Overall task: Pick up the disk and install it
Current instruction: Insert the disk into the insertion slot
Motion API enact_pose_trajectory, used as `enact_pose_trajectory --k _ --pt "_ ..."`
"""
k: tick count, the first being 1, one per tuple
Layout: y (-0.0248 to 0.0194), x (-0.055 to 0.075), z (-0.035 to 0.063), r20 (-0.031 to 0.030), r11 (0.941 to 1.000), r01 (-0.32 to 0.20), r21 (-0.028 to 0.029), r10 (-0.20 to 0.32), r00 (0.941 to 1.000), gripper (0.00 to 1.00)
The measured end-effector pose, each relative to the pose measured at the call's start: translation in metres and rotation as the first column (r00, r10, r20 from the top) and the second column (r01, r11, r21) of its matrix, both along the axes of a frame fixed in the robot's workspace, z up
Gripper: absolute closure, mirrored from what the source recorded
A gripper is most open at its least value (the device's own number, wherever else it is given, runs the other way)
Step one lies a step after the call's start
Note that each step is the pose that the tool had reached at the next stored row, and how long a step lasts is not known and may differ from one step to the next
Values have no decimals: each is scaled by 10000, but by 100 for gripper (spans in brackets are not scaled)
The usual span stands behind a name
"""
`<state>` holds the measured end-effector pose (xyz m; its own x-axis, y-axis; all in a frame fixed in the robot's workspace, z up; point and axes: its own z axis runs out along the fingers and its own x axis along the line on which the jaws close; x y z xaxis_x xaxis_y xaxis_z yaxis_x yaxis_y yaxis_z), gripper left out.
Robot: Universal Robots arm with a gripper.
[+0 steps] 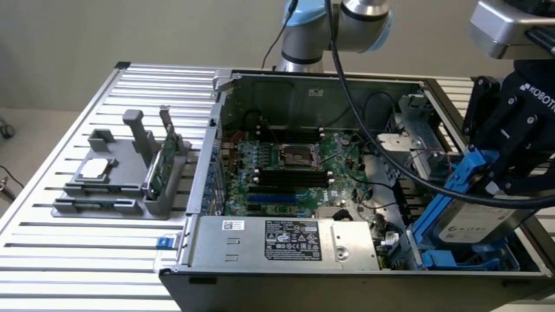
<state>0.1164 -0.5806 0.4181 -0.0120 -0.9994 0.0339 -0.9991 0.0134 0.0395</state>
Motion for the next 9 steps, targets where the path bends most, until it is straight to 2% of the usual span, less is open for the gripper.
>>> enact_pose_trajectory --k 9 --pt "0 0 -165 0 10000 0 1 0 10000 67"
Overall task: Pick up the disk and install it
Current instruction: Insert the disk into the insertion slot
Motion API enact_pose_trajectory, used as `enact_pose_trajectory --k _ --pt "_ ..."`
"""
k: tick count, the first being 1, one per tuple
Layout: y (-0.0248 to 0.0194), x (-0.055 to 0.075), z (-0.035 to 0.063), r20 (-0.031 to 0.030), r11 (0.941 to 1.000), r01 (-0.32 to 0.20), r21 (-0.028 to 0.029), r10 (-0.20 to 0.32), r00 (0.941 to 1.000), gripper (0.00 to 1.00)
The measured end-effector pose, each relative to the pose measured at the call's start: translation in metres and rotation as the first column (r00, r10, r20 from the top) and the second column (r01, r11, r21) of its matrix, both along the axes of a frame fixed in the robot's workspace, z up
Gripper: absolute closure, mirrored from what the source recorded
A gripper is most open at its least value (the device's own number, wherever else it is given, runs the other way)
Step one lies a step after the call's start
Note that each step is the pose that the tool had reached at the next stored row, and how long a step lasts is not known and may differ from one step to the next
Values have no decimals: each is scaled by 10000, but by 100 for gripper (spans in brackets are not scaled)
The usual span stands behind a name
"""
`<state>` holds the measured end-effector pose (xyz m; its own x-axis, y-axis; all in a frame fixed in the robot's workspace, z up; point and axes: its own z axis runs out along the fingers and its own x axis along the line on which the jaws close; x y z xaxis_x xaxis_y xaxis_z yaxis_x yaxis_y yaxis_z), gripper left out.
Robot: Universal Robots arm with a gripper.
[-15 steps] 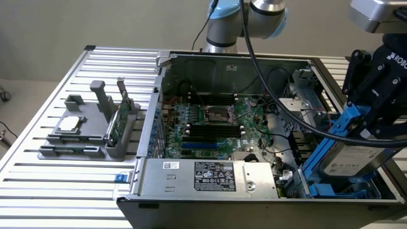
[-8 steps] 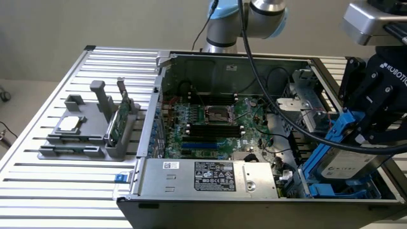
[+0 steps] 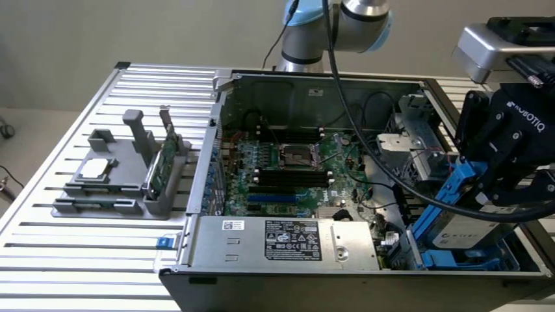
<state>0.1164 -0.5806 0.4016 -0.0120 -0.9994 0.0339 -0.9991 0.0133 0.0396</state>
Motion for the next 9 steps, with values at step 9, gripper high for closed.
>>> enact_pose_trajectory --k 9 --pt "-4 0 -164 0 10000 1 1 -1 10000 67"
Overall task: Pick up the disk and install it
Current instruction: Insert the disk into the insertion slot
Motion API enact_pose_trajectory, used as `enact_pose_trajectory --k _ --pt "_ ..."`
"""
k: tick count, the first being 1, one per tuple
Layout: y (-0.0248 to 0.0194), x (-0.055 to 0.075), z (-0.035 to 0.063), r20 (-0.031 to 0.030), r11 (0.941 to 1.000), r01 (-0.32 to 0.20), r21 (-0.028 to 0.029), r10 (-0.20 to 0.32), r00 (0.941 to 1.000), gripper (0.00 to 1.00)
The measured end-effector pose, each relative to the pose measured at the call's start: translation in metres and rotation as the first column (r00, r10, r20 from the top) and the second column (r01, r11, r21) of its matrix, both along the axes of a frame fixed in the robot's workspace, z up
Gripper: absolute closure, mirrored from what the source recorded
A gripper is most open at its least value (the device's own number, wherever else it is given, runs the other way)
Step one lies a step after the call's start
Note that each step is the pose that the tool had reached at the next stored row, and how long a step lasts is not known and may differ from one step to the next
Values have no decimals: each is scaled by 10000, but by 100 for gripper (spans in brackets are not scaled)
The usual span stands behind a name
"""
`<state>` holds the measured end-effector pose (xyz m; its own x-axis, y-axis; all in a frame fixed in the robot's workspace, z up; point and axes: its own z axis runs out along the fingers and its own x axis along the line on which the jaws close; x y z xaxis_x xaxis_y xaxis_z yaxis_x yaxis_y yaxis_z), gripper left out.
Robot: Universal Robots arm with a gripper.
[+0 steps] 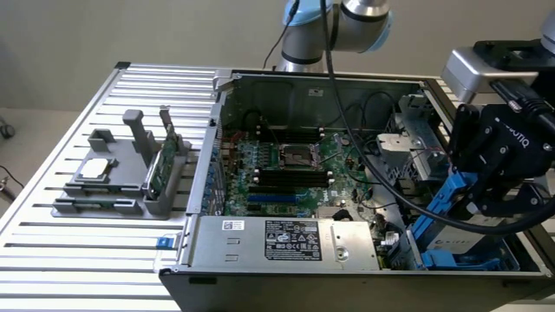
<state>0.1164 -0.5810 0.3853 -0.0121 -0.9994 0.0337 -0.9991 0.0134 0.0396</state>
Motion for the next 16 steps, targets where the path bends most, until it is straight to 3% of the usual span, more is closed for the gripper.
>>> enact_pose_trajectory --k 8,16 --pt "-46 -11 -144 1 10000 -1 -1 1 10000 67" --pt "-52 -38 -278 1 10000 -2 -2 2 10000 67"
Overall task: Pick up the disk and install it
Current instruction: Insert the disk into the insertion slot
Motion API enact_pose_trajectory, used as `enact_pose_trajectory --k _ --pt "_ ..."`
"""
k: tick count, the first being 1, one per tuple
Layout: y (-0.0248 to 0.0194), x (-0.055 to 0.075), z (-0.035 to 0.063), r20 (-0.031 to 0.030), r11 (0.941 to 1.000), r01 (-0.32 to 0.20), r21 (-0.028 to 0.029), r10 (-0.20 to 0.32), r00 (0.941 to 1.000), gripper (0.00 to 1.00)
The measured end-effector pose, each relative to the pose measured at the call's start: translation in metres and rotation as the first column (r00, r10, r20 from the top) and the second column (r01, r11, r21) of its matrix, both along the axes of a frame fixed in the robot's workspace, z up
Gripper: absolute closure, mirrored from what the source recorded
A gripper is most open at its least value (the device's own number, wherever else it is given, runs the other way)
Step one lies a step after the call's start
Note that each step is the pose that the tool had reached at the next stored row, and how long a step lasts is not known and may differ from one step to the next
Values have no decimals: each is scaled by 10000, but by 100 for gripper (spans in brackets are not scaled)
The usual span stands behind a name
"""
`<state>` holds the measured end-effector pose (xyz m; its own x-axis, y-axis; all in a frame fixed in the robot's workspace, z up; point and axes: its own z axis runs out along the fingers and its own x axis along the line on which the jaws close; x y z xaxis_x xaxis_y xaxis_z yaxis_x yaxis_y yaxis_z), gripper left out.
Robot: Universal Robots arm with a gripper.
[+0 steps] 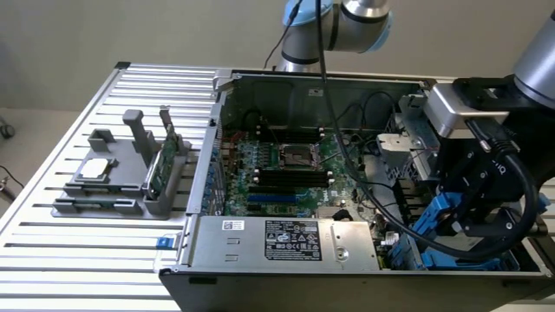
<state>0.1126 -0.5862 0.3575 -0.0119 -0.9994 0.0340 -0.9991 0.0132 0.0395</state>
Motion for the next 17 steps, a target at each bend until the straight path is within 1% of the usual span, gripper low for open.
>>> enact_pose_trajectory --k 6,17 --pt "0 -1 -92 -1 10000 -5 0 5 10000 67" --pt "17 25 -178 0 9999 -131 2 131 9999 67"
